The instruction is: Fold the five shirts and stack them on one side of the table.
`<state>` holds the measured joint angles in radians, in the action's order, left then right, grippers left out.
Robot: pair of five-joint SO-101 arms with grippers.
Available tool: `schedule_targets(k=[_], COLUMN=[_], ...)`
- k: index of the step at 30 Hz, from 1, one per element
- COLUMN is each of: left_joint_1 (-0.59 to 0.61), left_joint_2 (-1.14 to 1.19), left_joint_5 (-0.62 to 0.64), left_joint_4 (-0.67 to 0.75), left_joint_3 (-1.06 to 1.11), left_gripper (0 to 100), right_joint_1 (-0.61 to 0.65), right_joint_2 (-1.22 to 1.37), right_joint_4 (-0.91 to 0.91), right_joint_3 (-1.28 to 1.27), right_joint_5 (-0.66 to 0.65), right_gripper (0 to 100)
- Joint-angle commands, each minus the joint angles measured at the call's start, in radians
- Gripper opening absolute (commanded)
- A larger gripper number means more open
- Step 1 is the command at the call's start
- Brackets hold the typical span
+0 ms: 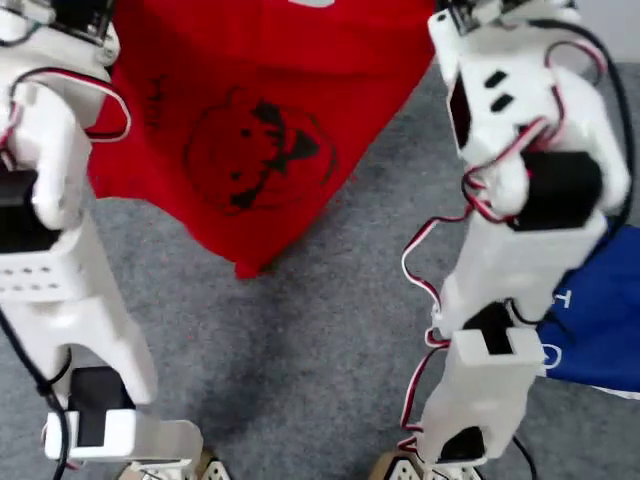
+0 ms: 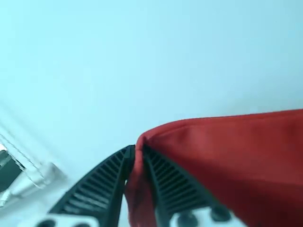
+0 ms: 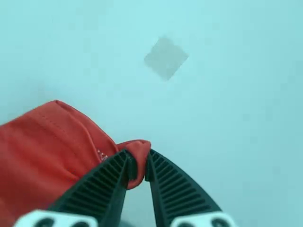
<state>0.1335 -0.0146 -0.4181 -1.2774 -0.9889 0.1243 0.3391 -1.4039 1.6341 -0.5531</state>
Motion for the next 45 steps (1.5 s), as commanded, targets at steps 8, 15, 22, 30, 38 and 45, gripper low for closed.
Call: schedule_targets(k=[8,15,22,30,38,45], left_joint_1=[-0.005,-0.005,-0.071,-0.121,-0.12,-0.063], left_joint_2=[-0.008,-0.008,-0.043,-0.17,-0.358,-0.528], left_joint_5=[0.002,-0.063,-0.084,-0.083,-0.083,-0.21], left_joint_4=[-0.006,-0.132,-0.388,-0.476,-0.477,-0.477], left_joint_3=[-0.199,-0.24,-0.289,-0.283,-0.28,-0.107], left_gripper=[0,0,0,0,0,0], right_joint_1=[-0.102,-0.097,-0.101,-0.102,-0.278,-0.415], right_joint_2=[-0.197,-0.308,-0.394,-0.535,-0.667,-0.734], right_joint_4=[0.024,0.024,0.001,-0.151,-0.214,-0.216], right_joint_3=[0.041,0.041,0.041,0.041,0.04,0.04], right_joint_5=[-0.081,-0.186,-0.226,-0.281,-0.319,-0.319], right_gripper=[1.1,1.1,1.1,1.1,1.1,1.1])
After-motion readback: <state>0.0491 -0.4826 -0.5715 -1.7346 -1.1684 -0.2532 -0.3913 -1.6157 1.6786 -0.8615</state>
